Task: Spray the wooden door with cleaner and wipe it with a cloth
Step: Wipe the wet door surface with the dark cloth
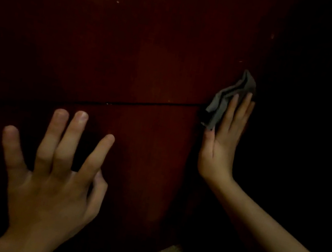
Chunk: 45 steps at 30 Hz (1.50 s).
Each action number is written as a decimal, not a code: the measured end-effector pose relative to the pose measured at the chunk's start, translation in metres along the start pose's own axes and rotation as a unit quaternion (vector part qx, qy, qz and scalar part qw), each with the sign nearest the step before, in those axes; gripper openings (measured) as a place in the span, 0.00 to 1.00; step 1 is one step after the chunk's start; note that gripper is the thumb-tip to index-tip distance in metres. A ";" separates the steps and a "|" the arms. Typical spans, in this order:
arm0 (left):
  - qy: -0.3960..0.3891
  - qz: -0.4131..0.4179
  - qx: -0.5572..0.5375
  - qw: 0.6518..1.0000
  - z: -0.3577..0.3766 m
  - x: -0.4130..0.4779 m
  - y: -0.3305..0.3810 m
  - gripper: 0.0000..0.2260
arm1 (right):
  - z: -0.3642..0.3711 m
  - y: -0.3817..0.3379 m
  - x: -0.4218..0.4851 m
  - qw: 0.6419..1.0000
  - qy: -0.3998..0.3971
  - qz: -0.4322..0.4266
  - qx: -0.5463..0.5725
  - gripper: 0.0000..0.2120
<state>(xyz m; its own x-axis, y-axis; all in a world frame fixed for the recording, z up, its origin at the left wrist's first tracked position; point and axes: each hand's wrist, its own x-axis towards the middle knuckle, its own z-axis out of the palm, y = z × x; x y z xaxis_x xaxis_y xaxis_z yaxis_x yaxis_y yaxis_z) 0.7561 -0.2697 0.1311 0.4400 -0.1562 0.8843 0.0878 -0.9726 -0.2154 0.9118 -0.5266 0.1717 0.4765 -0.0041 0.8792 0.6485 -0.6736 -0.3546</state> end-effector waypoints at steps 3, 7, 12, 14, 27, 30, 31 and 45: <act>-0.002 -0.007 -0.015 1.000 -0.001 0.001 0.000 0.30 | 0.006 0.020 -0.057 0.996 -0.079 0.008 -0.028 0.33; -0.006 0.009 -0.005 1.000 -0.002 0.000 0.000 0.32 | 0.002 0.057 -0.159 0.957 -0.246 -0.001 -0.152 0.34; 0.004 0.002 -0.019 1.000 0.000 0.001 0.001 0.30 | -0.002 0.026 -0.093 0.969 -0.226 -0.021 -0.094 0.39; 0.003 0.008 -0.034 0.999 0.002 0.002 -0.001 0.32 | -0.006 0.001 -0.032 0.987 -0.149 -0.038 -0.051 0.37; 0.032 -0.006 -0.044 0.999 0.004 0.002 0.002 0.34 | -0.024 -0.028 0.013 0.997 -0.070 0.026 -0.035 0.34; 0.040 -0.024 -0.031 0.998 0.003 0.003 0.004 0.31 | -0.034 -0.004 -0.041 0.967 -0.229 0.018 -0.110 0.40; 0.041 -0.026 -0.033 0.998 0.002 0.004 0.005 0.28 | -0.038 -0.005 -0.039 0.963 -0.247 0.033 -0.104 0.40; 0.014 0.094 -0.027 0.995 -0.079 0.166 0.001 0.21 | 0.000 -0.052 -0.027 0.991 -0.085 -0.057 -0.092 0.36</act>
<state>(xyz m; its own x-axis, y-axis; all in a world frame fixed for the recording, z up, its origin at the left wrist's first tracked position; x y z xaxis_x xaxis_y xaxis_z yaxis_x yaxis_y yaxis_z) 0.7591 -0.3105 0.3103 0.4191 -0.3409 0.8415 -0.0424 -0.9332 -0.3569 0.8653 -0.4911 0.1668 0.5100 0.1929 0.8383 0.5918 -0.7859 -0.1792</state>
